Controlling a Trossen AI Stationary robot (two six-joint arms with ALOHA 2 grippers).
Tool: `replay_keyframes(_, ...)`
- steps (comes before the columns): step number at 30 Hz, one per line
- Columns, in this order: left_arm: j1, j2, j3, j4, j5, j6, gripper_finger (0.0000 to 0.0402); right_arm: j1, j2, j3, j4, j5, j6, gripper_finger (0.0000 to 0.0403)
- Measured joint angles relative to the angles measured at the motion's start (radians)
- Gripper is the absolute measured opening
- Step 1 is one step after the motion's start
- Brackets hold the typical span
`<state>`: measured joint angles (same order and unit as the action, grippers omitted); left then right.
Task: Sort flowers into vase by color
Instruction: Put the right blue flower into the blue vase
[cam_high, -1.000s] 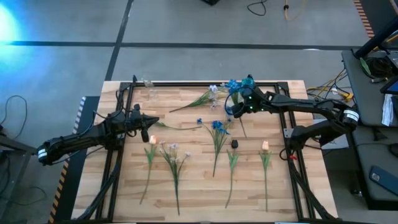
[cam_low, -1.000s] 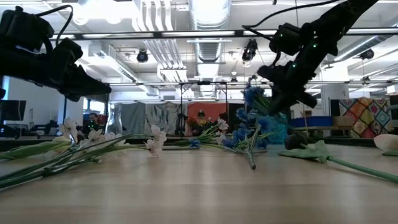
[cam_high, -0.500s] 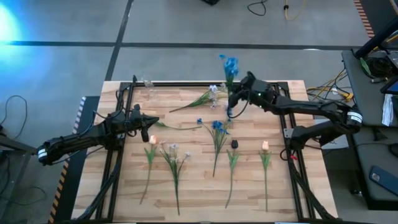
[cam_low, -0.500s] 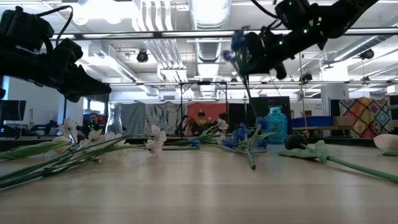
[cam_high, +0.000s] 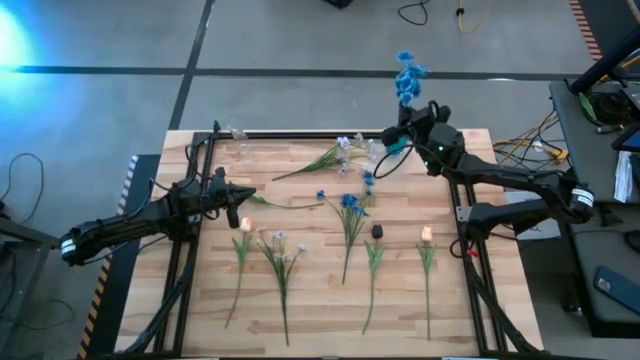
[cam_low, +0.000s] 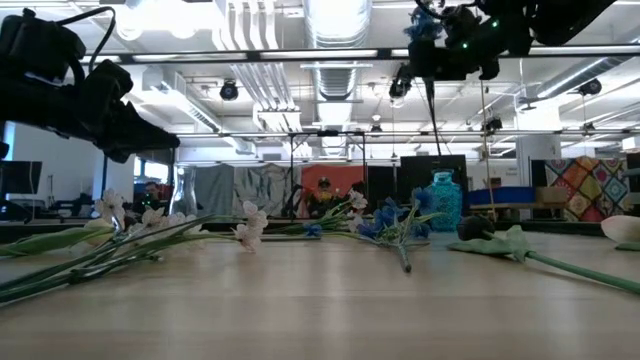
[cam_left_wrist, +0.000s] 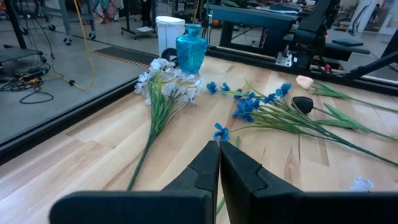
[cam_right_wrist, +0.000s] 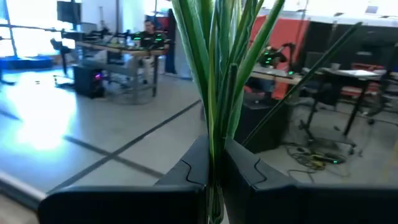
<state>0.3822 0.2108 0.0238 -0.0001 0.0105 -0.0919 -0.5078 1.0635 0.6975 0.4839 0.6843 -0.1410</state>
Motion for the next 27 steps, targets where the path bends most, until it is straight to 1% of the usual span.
replay_keyframes(5,0.000,0.000,0.000,0.003,0.000,0.000,0.0000,-0.055,0.043,0.000,0.085,-0.001,-0.052,0.0017)
replay_keyframes(9,0.000,0.000,0.000,0.003,0.000,0.000,0.0000,-0.090,0.073,0.000,0.112,-0.003,-0.042,0.0017)
replay_keyframes(13,0.000,0.000,0.000,0.004,0.000,0.000,0.0000,-0.098,0.098,-0.014,0.146,-0.003,-0.023,0.0017)
replay_keyframes(19,0.000,0.000,0.000,0.007,-0.002,0.001,0.0000,-0.097,0.111,-0.097,0.290,-0.004,-0.015,0.0011)
replay_keyframes(27,0.000,0.000,0.000,0.007,-0.002,0.004,0.0000,-0.098,0.133,-0.218,0.498,-0.053,-0.040,0.0010)
